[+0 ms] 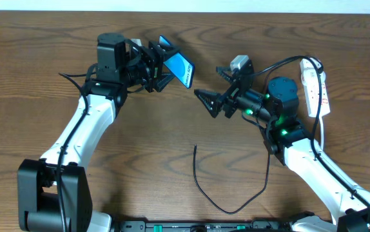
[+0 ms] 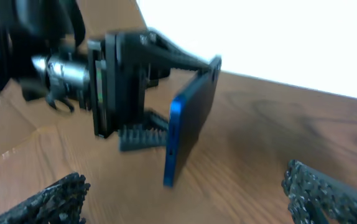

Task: Plug charger to phone and switch on socket
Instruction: 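Close the right gripper on the phone's right edge beside the left gripper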

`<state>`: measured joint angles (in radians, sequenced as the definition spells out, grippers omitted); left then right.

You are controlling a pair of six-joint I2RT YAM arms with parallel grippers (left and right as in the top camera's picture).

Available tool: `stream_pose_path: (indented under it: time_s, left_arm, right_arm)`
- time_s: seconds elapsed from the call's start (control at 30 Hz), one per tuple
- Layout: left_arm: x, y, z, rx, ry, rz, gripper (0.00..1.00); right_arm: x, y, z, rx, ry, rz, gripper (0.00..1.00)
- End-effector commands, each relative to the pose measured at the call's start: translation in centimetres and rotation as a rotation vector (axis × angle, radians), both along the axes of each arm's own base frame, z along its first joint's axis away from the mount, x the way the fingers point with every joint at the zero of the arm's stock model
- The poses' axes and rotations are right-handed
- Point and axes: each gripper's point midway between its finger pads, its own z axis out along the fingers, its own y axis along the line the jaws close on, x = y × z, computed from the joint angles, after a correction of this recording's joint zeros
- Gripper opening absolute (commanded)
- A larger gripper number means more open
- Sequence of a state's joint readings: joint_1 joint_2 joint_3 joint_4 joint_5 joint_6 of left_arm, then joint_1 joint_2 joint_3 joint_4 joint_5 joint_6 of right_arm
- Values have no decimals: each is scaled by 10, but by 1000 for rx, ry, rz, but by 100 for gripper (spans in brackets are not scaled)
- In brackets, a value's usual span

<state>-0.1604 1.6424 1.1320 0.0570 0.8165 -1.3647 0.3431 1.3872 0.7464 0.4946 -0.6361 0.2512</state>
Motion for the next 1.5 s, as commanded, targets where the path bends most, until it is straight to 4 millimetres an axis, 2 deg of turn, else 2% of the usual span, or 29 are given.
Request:
stream_pose_path:
  time_s: [0.0,0.23,0.43,0.77,1.1,1.47]
  left_arm:
    - [2,-5,27,-10,-70,-6,7]
    - [-8,-27,27,-12,-70,-57,7]
    - [-14,-37,27,-13,-69,-81,7]
    - [-19,-54,25,10,-75,-88,7]
    - [-12,-57,19,66,-90,-18,7]
    - [-12,-60,23,29,-62,1,7]
  right_arm:
    - [1,3,11,68,57,-8,99]
    - [5,1,6,71,95,-47,99]
    - [11,-5,-6,46,138,-101,99]
    - [11,-5,-6,45,140,-100,99]
    - [10,-5,-7,43,144,-101,99]
    - [15,-10,-14,28,165,-142,99]
